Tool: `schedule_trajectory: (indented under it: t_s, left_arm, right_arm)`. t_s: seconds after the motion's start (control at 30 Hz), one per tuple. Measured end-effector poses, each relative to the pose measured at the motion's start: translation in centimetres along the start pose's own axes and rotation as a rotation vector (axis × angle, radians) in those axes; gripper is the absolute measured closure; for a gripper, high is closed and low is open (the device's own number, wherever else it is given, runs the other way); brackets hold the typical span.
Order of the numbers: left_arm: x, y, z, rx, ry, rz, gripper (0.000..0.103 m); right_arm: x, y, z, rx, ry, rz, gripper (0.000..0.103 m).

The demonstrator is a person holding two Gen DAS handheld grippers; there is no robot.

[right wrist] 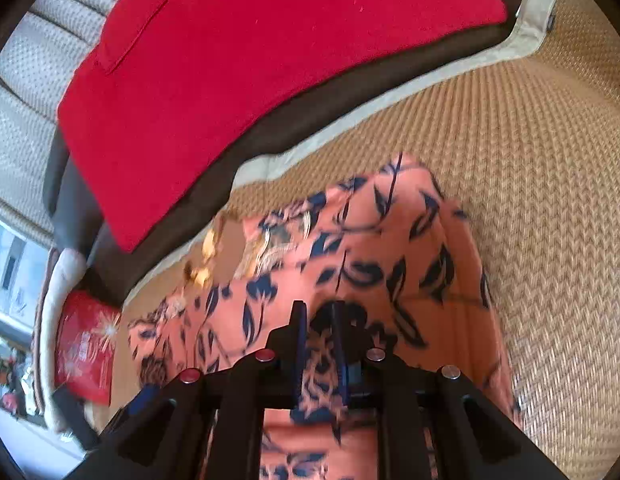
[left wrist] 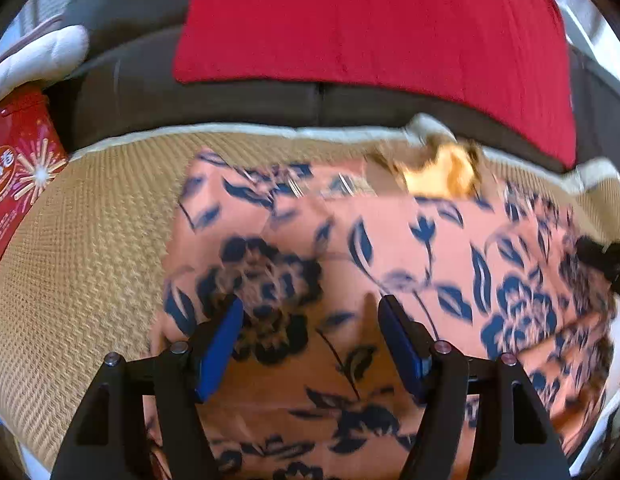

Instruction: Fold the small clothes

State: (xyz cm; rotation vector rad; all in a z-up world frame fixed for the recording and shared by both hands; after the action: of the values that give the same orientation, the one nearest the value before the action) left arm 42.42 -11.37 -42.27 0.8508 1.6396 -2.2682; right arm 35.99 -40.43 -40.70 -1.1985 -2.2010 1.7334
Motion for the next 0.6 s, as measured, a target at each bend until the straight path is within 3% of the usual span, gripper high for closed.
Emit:
schedule_trajectory:
  t_s: [0.1,0.2,0.3,0.37,0.47,0.53,0.6]
  left_arm:
    - [-0.4,1.0,-1.8,-0.034,-0.030,-0.035,0.032]
    - [-1.3,1.9,-1.3,-0.084,0.022,-0.049,0.032]
    - [-2.1,1.1,0.1,-0.014,-0.003,-0.013,0.032]
    - [-1.9,-0.2,0.6,-0.006,-0.023,-0.003,0.032]
    - [-0.5,0.1,-0.2,-0.069,0.003,-0.062,0.032]
    - [-0.1,0.2,0.1,-0.098,0.051,-0.066,0.032]
    - [0.2,-0.5,0.7,-0.104,0.071,-0.062,0.032]
  right_arm:
    - [-0.3,2.2,-1.0,0.025,-0.012,-0.026,0.087]
    - [-0.8,3.5,-2.0,0.038,-0.048,-0.004,0.087]
    - [0.1,2.8,-4.3,-0.048,-0.066,-0.018,0.087]
    - [0.9,1.9,-5.4,-0.084,-0.127,-0.026,0.087]
    - [3.9,1.1,-6.5,-0.112,-0.245,-0.078,0.087]
    - [7.1,2.7,-7.2,-0.101,-0.318,-0.193,0.087]
    - [7.9,2.5,-7.4,-0.074,-0.358,-0.165,0.086]
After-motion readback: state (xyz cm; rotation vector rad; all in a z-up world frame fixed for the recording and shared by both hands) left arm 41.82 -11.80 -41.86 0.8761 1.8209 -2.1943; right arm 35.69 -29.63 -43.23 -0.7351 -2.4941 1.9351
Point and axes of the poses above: each gripper's, at about its wrist camera, not at the fingertips, and y roughly the way its jaws point, z to its right, x to its underside, the point moved 10 cm from there along y, roughly the way its jaws point, and after that the axes turned 11 degrees about x, right-handed, at the moved point
